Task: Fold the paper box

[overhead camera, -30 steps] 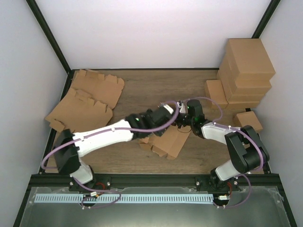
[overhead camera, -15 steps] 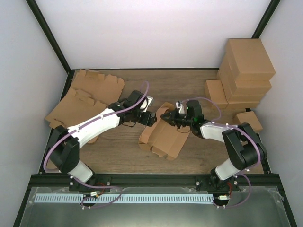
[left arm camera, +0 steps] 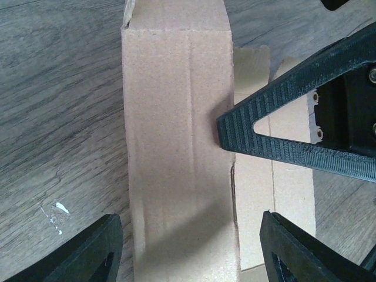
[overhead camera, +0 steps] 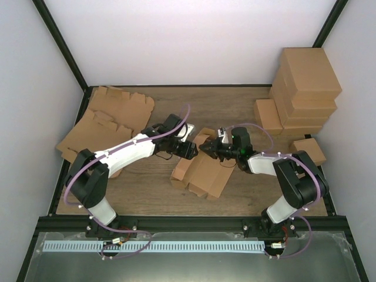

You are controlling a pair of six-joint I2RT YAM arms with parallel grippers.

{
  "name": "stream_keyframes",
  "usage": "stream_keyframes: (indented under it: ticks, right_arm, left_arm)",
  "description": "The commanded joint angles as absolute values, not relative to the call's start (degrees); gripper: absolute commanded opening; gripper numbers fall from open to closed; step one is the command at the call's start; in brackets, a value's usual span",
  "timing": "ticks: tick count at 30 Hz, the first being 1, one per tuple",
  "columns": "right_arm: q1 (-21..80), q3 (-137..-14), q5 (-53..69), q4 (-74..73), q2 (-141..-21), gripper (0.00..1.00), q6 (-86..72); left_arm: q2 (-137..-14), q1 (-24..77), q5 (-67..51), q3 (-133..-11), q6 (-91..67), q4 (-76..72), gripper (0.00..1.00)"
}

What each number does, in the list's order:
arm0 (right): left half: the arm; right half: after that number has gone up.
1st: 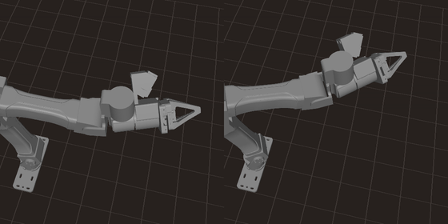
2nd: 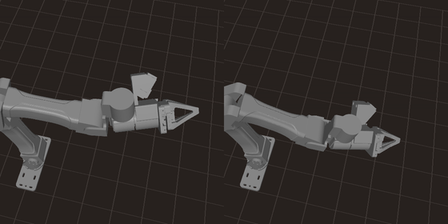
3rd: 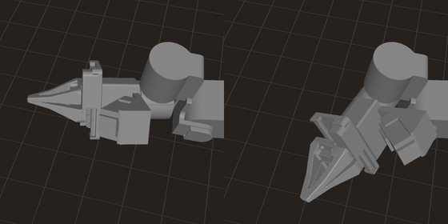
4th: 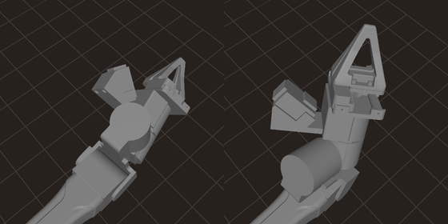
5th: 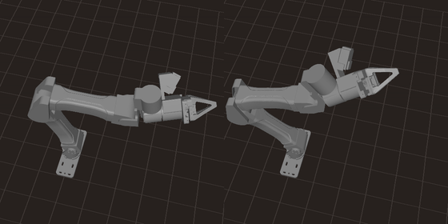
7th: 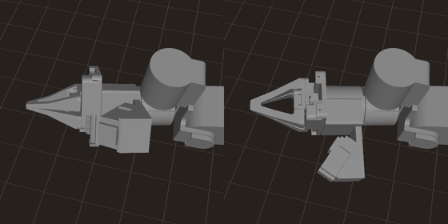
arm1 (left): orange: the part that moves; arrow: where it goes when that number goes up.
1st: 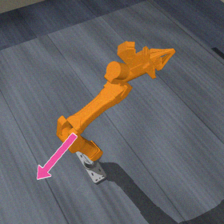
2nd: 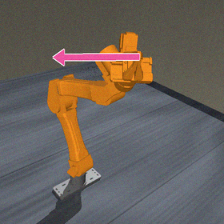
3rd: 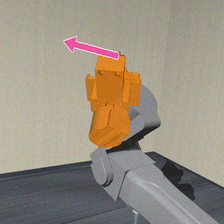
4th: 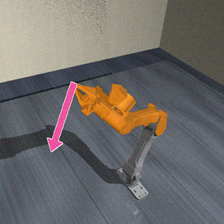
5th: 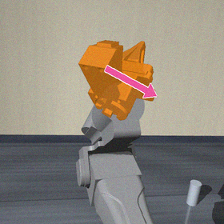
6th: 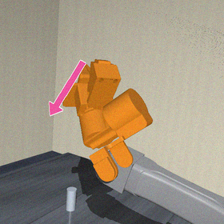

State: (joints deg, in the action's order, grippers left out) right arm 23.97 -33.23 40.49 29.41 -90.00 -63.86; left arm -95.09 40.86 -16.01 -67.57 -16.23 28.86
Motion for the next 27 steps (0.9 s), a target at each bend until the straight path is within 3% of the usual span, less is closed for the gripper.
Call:
stream_keyframes:
  ticks: [1,11,27]
  right_arm:
    - [24.4,-32.7,41.4,29.8,-91.2,0.01,-62.4]
    - [24.4,-32.4,41.6,30.5,-91.7,0.01,-62.5]
    - [24.5,-32.2,41.5,30.7,-91.8,0.01,-62.6]
  left_arm:
    - [-95.5,40.7,-14.3,-67.8,-15.2,29.3,0.67]
    - [-96.0,40.8,-13.5,-68.0,-14.1,30.7,0.7]
    - [-99.9,44.0,-9.8,-71.2,-12.4,34.7,0.63]
